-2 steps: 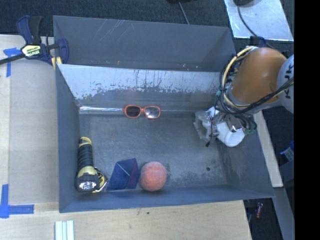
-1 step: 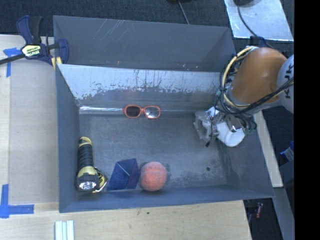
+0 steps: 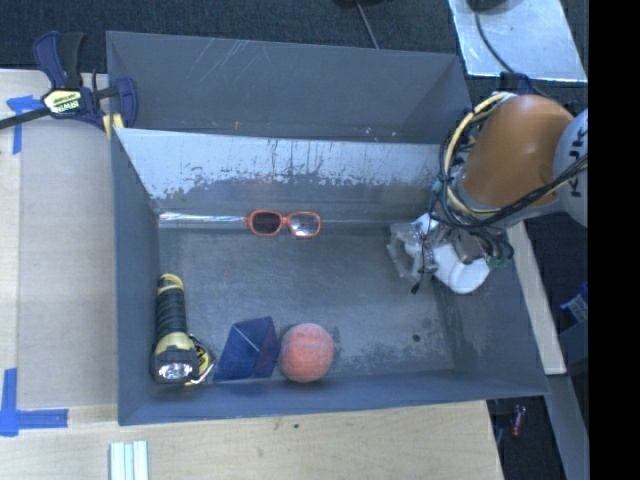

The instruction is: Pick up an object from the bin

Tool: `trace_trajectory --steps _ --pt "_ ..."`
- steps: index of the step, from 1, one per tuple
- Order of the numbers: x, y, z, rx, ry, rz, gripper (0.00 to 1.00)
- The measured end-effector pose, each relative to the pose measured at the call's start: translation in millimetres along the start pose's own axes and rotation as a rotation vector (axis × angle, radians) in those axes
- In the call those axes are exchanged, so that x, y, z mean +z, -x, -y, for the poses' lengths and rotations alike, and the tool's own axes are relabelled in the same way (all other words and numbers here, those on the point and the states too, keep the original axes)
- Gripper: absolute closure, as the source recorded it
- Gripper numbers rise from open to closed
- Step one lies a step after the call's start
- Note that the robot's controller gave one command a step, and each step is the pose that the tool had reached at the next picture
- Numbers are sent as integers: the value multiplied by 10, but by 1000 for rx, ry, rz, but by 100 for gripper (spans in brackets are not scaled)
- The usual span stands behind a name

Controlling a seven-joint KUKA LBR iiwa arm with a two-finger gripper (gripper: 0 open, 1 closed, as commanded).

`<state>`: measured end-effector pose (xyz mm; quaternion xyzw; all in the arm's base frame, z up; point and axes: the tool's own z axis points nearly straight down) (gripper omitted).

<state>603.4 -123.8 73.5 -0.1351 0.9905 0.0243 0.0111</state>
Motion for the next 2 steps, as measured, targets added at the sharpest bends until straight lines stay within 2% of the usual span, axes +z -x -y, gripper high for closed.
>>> trace_trajectory --steps 2 --pt "-1 0 1 0 0 0 100"
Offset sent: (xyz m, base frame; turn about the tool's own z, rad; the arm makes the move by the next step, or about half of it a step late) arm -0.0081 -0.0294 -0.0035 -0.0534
